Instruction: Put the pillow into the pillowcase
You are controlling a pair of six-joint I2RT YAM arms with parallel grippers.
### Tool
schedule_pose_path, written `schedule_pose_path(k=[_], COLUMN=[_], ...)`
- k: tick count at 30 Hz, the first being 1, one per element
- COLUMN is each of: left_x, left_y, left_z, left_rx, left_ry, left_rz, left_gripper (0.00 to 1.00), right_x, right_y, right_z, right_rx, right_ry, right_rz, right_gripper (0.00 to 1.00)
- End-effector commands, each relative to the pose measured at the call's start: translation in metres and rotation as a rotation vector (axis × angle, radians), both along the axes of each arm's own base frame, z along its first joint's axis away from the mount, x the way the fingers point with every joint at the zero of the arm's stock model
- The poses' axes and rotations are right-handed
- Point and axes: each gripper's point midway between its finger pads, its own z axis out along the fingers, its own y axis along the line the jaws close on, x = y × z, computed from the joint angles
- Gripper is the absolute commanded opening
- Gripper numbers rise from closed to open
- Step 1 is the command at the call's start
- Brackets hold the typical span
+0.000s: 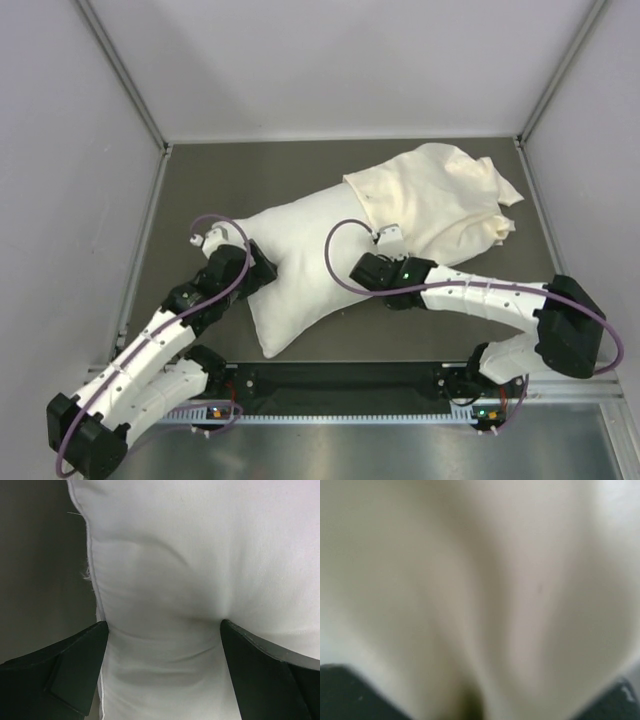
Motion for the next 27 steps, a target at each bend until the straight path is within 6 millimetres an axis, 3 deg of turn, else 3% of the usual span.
schedule_pose_path(k=[1,7,9,12,13,14,15,16,18,19,20,21,23,24,25,27], left_x=[-0.012,-0.008,-0.006,-0.002,0.002,-0.003,0.004,0.001,0.003,0.007,0.009,0.011,0.013,0.014,0.014,0.011], left_y=[-0.022,-0.038,-0.046,-0.068,-0.076,-0.093,-0.094,-0.116,-0.131,-0.145,-0.15,-0.156,-0.169,-0.175,-0.179,-0.185], left_z=[-0.022,-0.023,-0.02,-0.011,-0.004,0.006,0.014,0.034,0.052,0.069,0.073,0.078,0.089,0.094,0.094,0.096], left_rx=[-0.075,-0.184,-0.224,-0.302,-0.313,-0.33,-0.298,-0.3,-0.27,-0.262,-0.254,-0.254,-0.269,-0.288,-0.292,-0.309], left_ry=[0.066,0.01,-0.008,-0.043,-0.061,-0.079,-0.122,-0.148,-0.181,-0.206,-0.203,-0.202,-0.205,-0.219,-0.22,-0.228], left_rz=[-0.09,-0.086,-0.086,-0.101,-0.102,-0.138,-0.108,-0.156,-0.175,-0.195,-0.203,-0.213,-0.235,-0.243,-0.252,-0.26], left_gripper=[0.99,0.97,0.96,0.96,0.95,0.95,0.95,0.95,0.96,0.96,0.96,0.96,0.96,0.96,0.96,0.96], right_x=[-0.012,-0.093,-0.101,-0.102,-0.1,-0.089,-0.083,-0.078,-0.049,-0.042,-0.014,-0.003,0.023,0.03,0.032,0.044], right_y=[0.051,0.162,0.185,0.202,0.21,0.21,0.212,0.216,0.206,0.203,0.187,0.177,0.153,0.148,0.146,0.141], right_z=[0.045,0.097,0.11,0.116,0.132,0.14,0.148,0.17,0.198,0.223,0.235,0.262,0.279,0.283,0.306,0.326], right_rx=[0.145,0.457,0.536,0.573,0.605,0.622,0.64,0.689,0.753,0.804,0.828,0.868,0.886,0.889,0.916,0.932], right_ry=[0.018,0.198,0.196,0.219,0.206,0.192,0.185,0.168,0.12,0.091,0.052,0.0,-0.034,-0.035,-0.063,-0.09], right_rz=[0.168,0.655,0.729,0.776,0.801,0.789,0.787,0.813,0.783,0.797,0.735,0.715,0.658,0.646,0.676,0.672], right_gripper=[0.08,0.0,0.0,0.0,0.0,0.0,0.0,0.0,0.0,0.0,0.0,0.0,0.0,0.0,0.0,0.0])
